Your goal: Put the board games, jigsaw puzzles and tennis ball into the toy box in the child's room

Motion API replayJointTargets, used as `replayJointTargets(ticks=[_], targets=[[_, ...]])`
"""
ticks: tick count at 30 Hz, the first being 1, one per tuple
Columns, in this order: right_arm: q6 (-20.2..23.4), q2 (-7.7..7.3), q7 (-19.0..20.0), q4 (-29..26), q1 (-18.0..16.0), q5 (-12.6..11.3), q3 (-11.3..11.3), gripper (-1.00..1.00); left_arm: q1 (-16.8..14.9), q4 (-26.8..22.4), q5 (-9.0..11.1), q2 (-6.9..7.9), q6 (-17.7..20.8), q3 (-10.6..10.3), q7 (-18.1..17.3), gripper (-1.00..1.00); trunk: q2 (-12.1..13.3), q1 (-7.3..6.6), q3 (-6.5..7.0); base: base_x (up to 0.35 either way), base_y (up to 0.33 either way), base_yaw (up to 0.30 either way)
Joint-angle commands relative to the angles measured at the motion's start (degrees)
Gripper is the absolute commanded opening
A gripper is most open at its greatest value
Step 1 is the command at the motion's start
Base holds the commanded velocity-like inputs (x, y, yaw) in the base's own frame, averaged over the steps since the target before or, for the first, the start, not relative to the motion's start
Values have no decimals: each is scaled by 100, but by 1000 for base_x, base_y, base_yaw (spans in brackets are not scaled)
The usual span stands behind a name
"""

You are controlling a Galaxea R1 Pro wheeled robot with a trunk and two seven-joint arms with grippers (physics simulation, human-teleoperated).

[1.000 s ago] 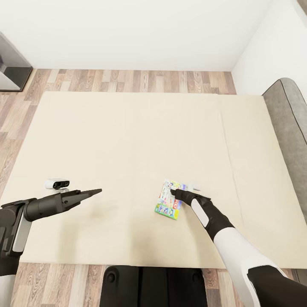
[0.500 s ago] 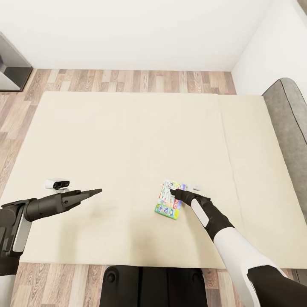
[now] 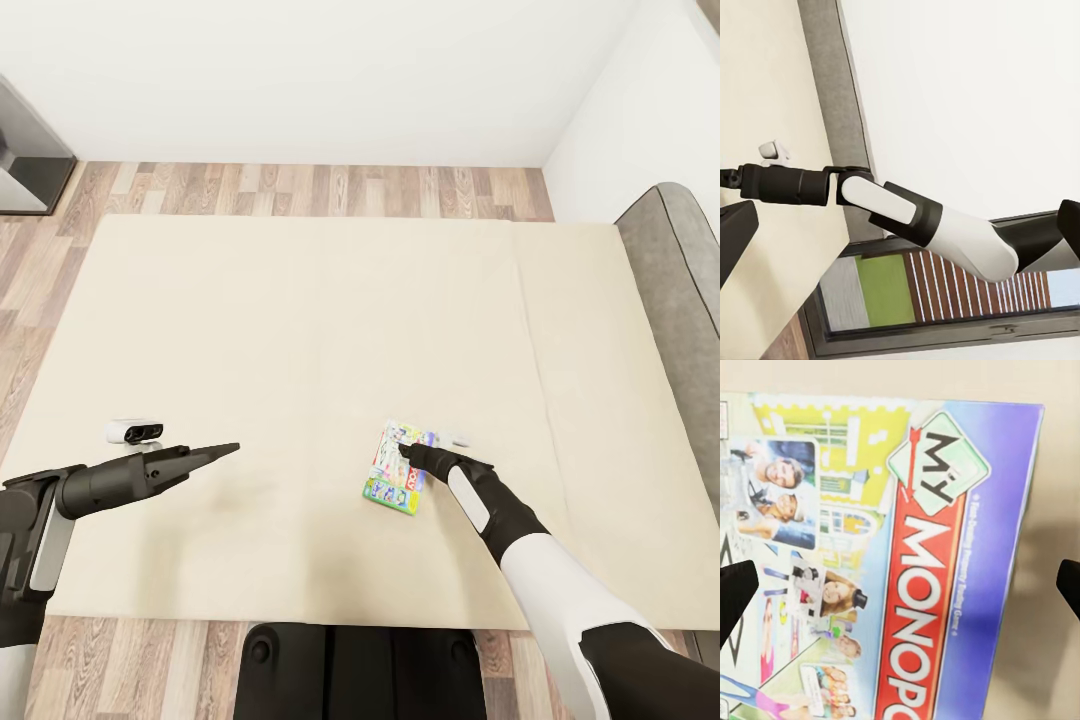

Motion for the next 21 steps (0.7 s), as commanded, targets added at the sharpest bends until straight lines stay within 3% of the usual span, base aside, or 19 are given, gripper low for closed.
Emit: replayJointTargets(ticks=[1,21], targets=[[24,-3,-6,-6,-1,-19,7,100,-1,-1,-5,2,61,0,-23,100,-8,3,-5,0,0,0],[24,-2,-6,-7,-1,-19,1,100,-1,-1,1,2,61,1,-23,100,-8,3,-5,0,66,0]])
